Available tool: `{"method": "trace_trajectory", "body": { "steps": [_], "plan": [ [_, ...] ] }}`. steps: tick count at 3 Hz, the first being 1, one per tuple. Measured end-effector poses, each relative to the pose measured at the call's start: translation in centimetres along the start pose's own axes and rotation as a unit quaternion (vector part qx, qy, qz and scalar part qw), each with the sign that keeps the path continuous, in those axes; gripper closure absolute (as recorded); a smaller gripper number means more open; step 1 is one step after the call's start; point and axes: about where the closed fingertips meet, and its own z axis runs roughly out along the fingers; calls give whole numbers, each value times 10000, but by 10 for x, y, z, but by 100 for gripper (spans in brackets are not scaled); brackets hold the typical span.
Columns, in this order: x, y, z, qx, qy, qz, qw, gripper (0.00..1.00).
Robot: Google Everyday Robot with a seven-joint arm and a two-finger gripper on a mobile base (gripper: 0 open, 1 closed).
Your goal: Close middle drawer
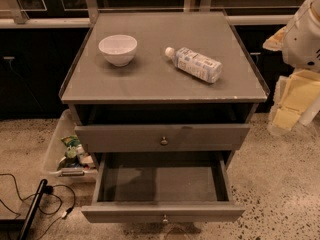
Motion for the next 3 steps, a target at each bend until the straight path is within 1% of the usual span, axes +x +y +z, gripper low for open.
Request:
{"method": "trace_trajectory", "body": {
  "steps": [1, 2, 3],
  "plan": [
    [0, 1, 1, 5, -18, 9, 10000, 0],
    [16, 20, 30, -247, 29, 73, 9997, 0],
    [44, 63, 84, -716, 37, 146, 9973, 0]
  ]
}}
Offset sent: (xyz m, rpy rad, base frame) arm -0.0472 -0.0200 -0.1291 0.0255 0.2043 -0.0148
